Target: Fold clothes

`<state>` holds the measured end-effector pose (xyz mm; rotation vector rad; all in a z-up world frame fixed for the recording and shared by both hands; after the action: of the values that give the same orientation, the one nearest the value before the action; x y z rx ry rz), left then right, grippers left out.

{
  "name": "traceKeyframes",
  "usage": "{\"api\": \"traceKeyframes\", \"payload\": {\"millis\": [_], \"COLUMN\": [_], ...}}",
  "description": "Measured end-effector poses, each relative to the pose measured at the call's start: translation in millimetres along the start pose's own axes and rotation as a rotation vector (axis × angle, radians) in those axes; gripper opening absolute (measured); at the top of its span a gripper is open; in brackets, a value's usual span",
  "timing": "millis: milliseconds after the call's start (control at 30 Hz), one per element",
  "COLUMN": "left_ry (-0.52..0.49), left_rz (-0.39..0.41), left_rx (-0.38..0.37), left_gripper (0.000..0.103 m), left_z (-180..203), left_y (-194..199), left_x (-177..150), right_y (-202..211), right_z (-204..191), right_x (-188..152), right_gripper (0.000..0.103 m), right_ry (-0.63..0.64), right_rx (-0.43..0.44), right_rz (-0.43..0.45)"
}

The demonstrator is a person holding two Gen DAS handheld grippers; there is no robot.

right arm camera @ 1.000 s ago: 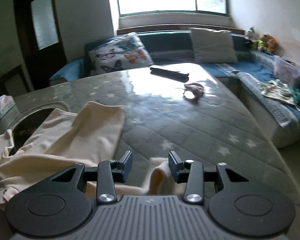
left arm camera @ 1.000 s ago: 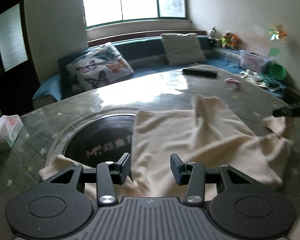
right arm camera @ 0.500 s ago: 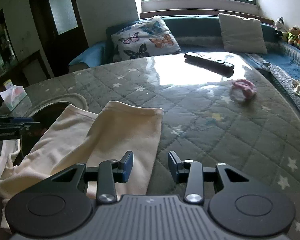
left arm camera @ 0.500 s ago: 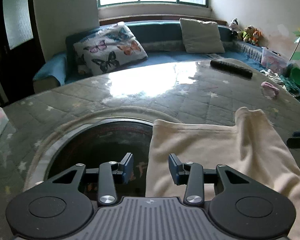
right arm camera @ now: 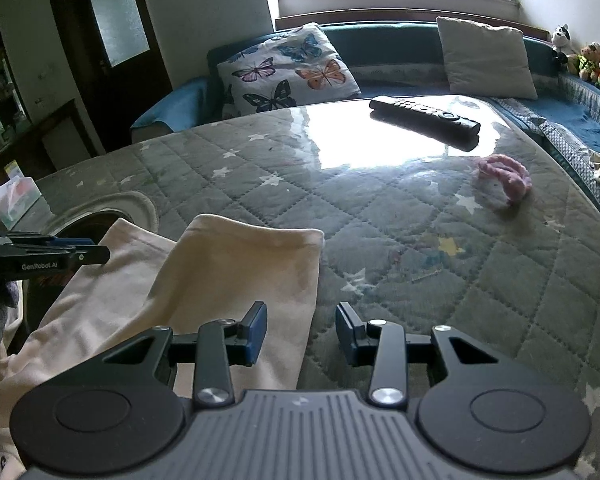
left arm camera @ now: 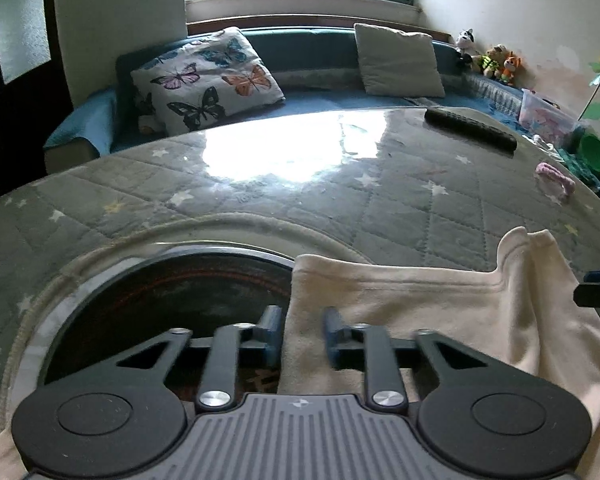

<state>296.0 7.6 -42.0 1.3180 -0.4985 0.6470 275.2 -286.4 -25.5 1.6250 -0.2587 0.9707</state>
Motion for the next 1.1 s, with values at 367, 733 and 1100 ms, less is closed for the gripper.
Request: {"api": "traceKeyframes", "payload": {"millis": [367,733,1100], "left_ry": [0.017,0.060,0.028], "left_rz": [0.086,0.084,0.074], "left_rx": [0.079,0.170,0.124], "left_gripper": [0.009,0.009,0.016], "left_z": [-24,-59,-41], "left_y": [8,-3,28], "left_x": [10,20,10], "right_y": [-12,-31,17], "right_z": [-5,-19,-59], "right_x": [9,25,23], "right_gripper": [0.034,0.034,0.034], "right_ry": [0.028,0.105,0.219], "right_rx": [-0.003,-0.013,0.075], "right_rz": [-0.004,-0.003,0.048]}}
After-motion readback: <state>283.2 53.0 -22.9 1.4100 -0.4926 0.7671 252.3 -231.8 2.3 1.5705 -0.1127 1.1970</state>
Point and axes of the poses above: each gripper's, at about its wrist camera, not at the fingertips, and y roughly against the way its jaws point, z to its right, x to its top, the point moved 6 cm from there along -y, roughly the way its jaws point, and after that the axes turned 15 degrees about y, right-handed, at the moved point
